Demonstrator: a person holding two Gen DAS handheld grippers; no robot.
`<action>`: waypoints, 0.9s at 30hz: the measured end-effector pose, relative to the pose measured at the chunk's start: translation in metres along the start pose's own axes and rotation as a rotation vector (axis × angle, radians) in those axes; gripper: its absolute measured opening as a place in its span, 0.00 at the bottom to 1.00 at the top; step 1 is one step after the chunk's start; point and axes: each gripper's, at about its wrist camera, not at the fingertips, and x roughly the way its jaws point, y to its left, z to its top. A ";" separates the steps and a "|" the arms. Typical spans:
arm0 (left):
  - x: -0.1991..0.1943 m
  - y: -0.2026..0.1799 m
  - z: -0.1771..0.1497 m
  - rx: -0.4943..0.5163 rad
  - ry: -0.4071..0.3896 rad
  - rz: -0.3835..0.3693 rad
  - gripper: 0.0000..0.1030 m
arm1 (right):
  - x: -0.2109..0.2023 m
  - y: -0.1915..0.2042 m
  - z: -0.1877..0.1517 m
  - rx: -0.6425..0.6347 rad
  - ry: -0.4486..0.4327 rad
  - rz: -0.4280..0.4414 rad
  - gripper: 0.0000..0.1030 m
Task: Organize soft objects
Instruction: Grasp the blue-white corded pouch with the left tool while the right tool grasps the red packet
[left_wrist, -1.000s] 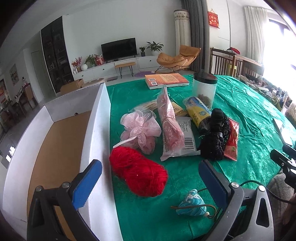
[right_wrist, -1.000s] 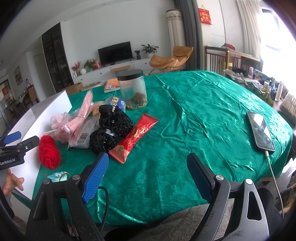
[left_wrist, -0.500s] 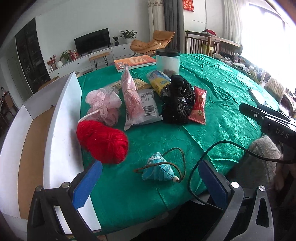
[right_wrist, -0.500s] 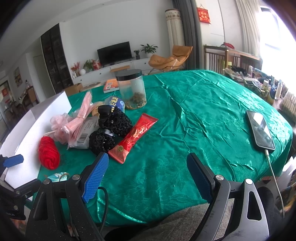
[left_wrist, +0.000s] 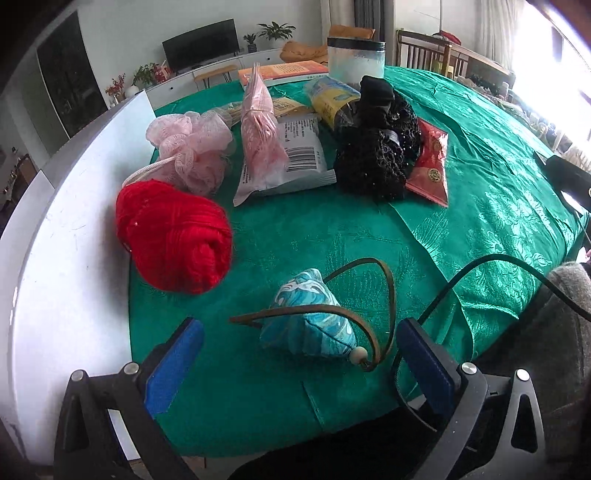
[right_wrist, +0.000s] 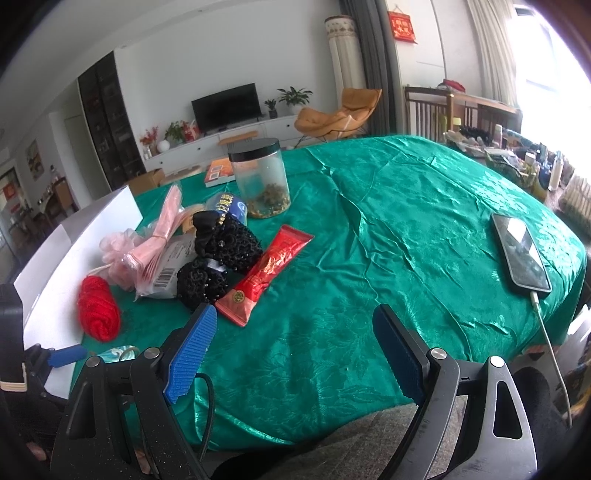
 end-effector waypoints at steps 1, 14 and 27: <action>0.005 0.000 0.000 -0.010 0.016 0.012 1.00 | 0.000 -0.001 0.001 0.002 0.001 0.002 0.86; 0.014 0.022 -0.004 -0.095 -0.018 -0.035 1.00 | 0.004 -0.009 0.005 0.024 0.001 0.010 0.86; -0.001 0.022 0.001 -0.015 -0.020 -0.157 0.44 | 0.013 -0.028 0.006 0.106 0.043 0.042 0.86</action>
